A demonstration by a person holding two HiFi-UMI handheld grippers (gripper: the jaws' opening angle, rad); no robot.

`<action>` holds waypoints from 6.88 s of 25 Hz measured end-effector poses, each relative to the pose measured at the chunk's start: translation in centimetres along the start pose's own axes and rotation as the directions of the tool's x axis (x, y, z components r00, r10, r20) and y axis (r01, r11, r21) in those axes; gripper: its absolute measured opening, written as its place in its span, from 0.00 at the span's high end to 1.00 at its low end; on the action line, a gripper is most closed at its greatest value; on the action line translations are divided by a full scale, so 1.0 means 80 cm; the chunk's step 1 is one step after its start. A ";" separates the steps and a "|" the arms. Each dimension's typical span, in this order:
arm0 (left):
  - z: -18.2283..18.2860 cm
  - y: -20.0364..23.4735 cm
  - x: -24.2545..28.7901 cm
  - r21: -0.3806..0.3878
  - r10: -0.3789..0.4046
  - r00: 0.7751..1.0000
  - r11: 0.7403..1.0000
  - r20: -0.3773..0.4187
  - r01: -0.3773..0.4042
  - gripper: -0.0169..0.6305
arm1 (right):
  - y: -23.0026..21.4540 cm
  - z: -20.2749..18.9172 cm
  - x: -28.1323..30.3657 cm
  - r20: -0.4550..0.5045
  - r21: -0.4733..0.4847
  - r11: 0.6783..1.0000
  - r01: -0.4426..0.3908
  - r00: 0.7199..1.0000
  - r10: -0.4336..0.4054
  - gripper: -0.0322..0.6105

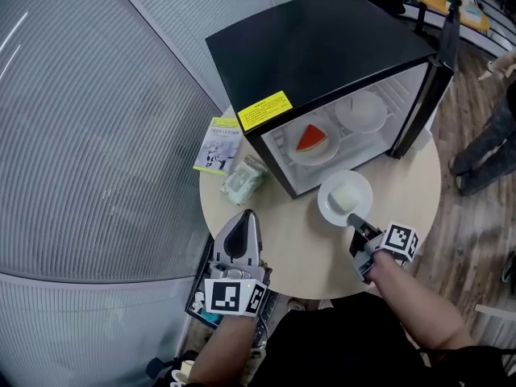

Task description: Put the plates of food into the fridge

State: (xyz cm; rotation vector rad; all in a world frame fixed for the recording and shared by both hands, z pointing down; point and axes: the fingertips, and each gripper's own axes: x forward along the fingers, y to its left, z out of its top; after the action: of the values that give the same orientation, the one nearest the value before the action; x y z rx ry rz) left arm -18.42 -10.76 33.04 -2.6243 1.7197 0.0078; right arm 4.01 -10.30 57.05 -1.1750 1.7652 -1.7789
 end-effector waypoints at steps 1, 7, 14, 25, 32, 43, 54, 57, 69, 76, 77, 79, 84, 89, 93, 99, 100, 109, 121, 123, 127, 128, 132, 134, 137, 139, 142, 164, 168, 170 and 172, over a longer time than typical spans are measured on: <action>-0.003 -0.001 0.005 -0.002 0.009 1.000 1.000 -0.003 -0.009 0.97 | -0.002 0.005 0.003 -0.005 0.010 1.000 0.000 1.000 0.000 0.92; -0.016 0.000 0.035 -0.008 0.053 0.998 0.999 -0.015 -0.053 0.97 | -0.009 0.034 0.030 -0.039 0.018 1.000 0.003 0.999 -0.003 0.92; -0.024 0.005 0.062 -0.006 0.088 0.996 0.996 -0.031 -0.088 0.97 | -0.016 0.057 0.070 -0.084 0.011 1.000 0.015 0.996 -0.014 0.92; -0.049 0.035 0.093 0.027 0.103 0.990 0.995 -0.097 -0.101 0.97 | -0.024 0.073 0.124 -0.103 0.062 0.998 0.030 0.994 -0.024 0.92; -0.054 0.060 0.105 0.033 0.123 0.986 0.992 -0.112 -0.120 0.97 | -0.023 0.080 0.157 -0.104 0.067 0.997 0.037 0.994 -0.030 0.92; -0.067 0.096 0.105 0.034 0.168 0.978 0.986 -0.126 -0.164 0.97 | -0.020 0.093 0.209 -0.108 0.047 0.998 0.046 0.993 -0.041 0.92; -0.081 0.118 0.076 0.031 0.207 0.968 0.978 -0.144 -0.205 0.97 | -0.041 0.079 0.227 -0.126 0.124 0.980 0.153 0.982 -0.137 0.92; -0.083 0.124 0.065 0.032 0.220 0.964 0.976 -0.151 -0.217 0.97 | -0.038 0.080 0.244 -0.116 0.117 0.990 0.081 0.991 -0.067 0.92; -0.082 0.139 0.025 0.035 0.260 0.950 0.965 -0.171 -0.258 0.97 | -0.047 0.081 0.254 -0.108 0.009 0.987 0.160 0.981 -0.158 0.91; -0.068 0.139 0.020 0.048 0.265 0.952 0.964 -0.151 -0.260 0.97 | -0.021 0.078 0.255 -0.145 -0.201 0.962 0.187 0.965 -0.218 0.70; -0.067 0.137 0.021 0.049 0.263 0.953 0.965 -0.148 -0.258 0.97 | -0.020 0.080 0.254 -0.144 -0.227 0.954 0.194 0.963 -0.230 0.67; -0.064 0.133 0.023 0.051 0.257 0.956 0.966 -0.143 -0.252 0.97 | -0.020 0.082 0.252 -0.142 -0.264 0.942 0.208 0.958 -0.251 0.62; -0.055 0.124 0.029 0.056 0.245 0.961 0.969 -0.130 -0.240 0.97 | -0.022 0.079 0.242 -0.159 -0.386 0.893 0.230 0.937 -0.311 0.54; -0.045 0.115 0.032 0.068 0.234 0.965 0.972 -0.119 -0.227 0.97 | -0.035 0.076 0.236 -0.139 -0.621 0.749 0.230 0.908 -0.394 0.53; -0.038 0.110 0.027 0.076 0.236 0.965 0.971 -0.115 -0.229 0.97 | -0.043 0.081 0.230 -0.106 -0.703 0.672 0.235 0.899 -0.426 0.53; -0.035 0.105 0.014 0.083 0.249 0.961 0.967 -0.120 -0.241 0.97 | -0.052 0.091 0.221 -0.064 -0.773 0.580 0.256 0.879 -0.473 0.53; -0.034 0.103 0.012 0.085 0.250 0.961 0.967 -0.119 -0.241 0.97 | -0.054 0.093 0.218 -0.053 -0.787 0.559 0.262 0.873 -0.484 0.52; -0.020 0.083 0.007 0.087 0.235 0.968 0.970 -0.092 -0.227 0.97 | -0.055 0.108 0.191 0.009 -0.855 0.446 0.264 0.868 -0.496 0.53; 0.006 0.034 0.018 0.066 0.146 0.989 0.987 -0.021 -0.145 0.97 | 0.041 0.125 0.112 0.131 -0.915 0.338 0.223 0.953 -0.275 0.53; 0.010 0.025 0.020 0.062 0.125 0.992 0.990 -0.009 -0.125 0.97 | 0.064 0.119 0.094 0.121 -0.929 0.320 0.188 0.969 -0.217 0.53; 0.013 0.007 0.016 0.046 0.096 0.995 0.994 0.000 -0.095 0.97 | 0.107 0.091 0.052 0.081 -0.955 0.276 0.106 0.991 -0.104 0.53; 0.012 0.002 0.015 0.039 0.088 0.996 0.995 0.003 -0.088 0.97 | 0.112 0.088 0.042 0.084 -0.961 0.257 0.104 0.993 -0.088 0.53; 0.012 -0.011 0.016 0.027 0.061 0.998 0.998 0.017 -0.061 0.97 | 0.127 0.086 0.007 0.076 -0.960 0.271 0.074 0.997 -0.002 0.53; 0.015 -0.014 0.013 0.030 0.051 0.998 0.998 0.026 -0.052 0.97 | 0.132 0.084 -0.011 0.062 -0.957 0.285 0.047 0.997 0.043 0.53; 0.021 -0.015 0.007 0.042 0.043 0.999 0.998 0.031 -0.044 0.97 | 0.138 0.094 -0.040 0.090 -0.959 0.274 0.068 0.994 0.070 0.53; 0.024 -0.015 0.004 0.043 0.043 0.999 0.998 0.032 -0.045 0.97 | 0.152 0.104 -0.059 0.115 -0.955 0.284 0.081 0.988 0.105 0.53; 0.030 -0.019 0.000 0.039 0.037 0.998 0.998 0.042 -0.039 0.97 | 0.182 0.118 -0.088 0.151 -0.947 0.307 0.091 0.972 0.179 0.53; 0.023 -0.007 -0.019 0.045 0.083 0.996 0.996 0.017 -0.083 0.97 | 0.212 0.138 -0.130 0.193 -0.959 0.251 0.134 0.955 0.224 0.94; 0.024 -0.005 -0.017 0.046 0.093 0.995 0.995 0.022 -0.093 0.97 | 0.207 0.145 -0.125 0.206 -0.958 0.240 0.155 0.957 0.204 0.94; 0.028 -0.001 -0.018 0.046 0.108 0.994 0.993 0.029 -0.110 0.97 | 0.206 0.149 -0.125 0.220 -0.953 0.252 0.168 0.956 0.195 0.94; 0.032 0.006 -0.021 0.044 0.126 0.991 0.991 0.035 -0.128 0.97 | 0.205 0.154 -0.125 0.227 -0.949 0.262 0.173 0.955 0.191 0.94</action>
State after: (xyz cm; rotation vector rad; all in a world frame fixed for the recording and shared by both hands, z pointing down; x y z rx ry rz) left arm -19.51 -9.42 30.50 -2.4646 1.8497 0.0105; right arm 14.49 -12.93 36.94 -1.6746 2.6791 -0.1536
